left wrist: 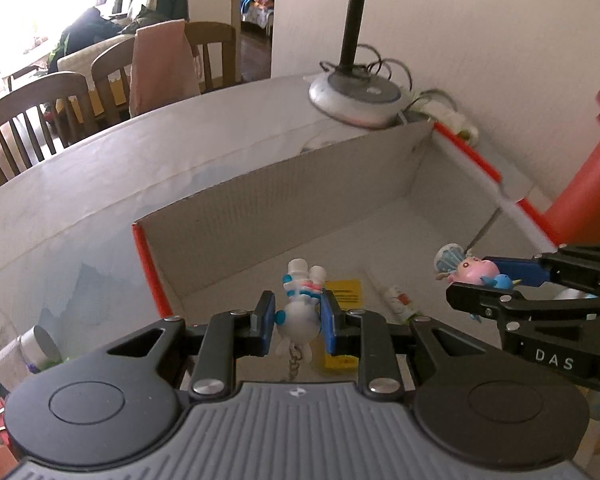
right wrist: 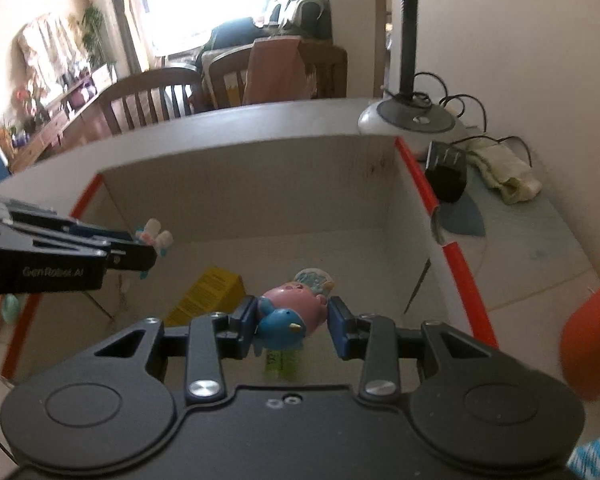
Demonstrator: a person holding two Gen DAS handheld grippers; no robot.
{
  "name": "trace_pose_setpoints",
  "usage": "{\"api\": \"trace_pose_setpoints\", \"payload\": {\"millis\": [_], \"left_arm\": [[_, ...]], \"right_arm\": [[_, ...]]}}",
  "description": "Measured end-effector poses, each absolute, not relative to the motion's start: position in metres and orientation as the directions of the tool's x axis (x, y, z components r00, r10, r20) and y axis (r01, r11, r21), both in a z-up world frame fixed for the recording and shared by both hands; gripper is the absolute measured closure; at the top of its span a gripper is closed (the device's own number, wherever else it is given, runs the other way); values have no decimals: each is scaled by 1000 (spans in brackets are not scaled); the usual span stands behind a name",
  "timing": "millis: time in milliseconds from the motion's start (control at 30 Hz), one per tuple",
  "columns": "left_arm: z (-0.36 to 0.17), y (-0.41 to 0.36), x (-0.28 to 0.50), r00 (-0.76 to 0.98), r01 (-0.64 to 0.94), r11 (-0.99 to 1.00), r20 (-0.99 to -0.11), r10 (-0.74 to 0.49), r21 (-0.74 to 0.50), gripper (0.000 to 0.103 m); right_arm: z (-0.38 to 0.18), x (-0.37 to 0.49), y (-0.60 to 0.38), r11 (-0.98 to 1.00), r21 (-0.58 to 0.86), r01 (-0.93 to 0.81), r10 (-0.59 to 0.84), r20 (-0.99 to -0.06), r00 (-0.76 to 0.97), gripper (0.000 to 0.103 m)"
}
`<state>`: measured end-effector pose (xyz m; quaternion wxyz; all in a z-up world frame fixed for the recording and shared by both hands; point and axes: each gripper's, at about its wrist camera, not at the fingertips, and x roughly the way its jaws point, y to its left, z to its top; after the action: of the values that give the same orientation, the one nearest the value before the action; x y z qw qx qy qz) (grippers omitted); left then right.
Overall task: Organize rigid objects
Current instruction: 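Carry the bunny keychain and pig figure into the red box with both tools, then open both tools to release the bunny and pig into the box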
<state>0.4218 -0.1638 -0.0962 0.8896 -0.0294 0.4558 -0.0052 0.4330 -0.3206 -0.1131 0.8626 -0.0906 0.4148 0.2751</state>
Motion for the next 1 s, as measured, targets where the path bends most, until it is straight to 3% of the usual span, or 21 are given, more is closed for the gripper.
{"api": "trace_pose_setpoints", "payload": {"millis": [567, 1000], "left_arm": [[-128, -173, 455, 435, -2, 1000, -900, -23, -27, 80], [-130, -176, 453, 401, -1, 1000, -916, 2, 2, 79]], "right_arm": [[-133, 436, -320, 803, 57, -593, 365, -834, 414, 66], [-131, 440, -328, 801, 91, -592, 381, -840, 386, 61]]}}
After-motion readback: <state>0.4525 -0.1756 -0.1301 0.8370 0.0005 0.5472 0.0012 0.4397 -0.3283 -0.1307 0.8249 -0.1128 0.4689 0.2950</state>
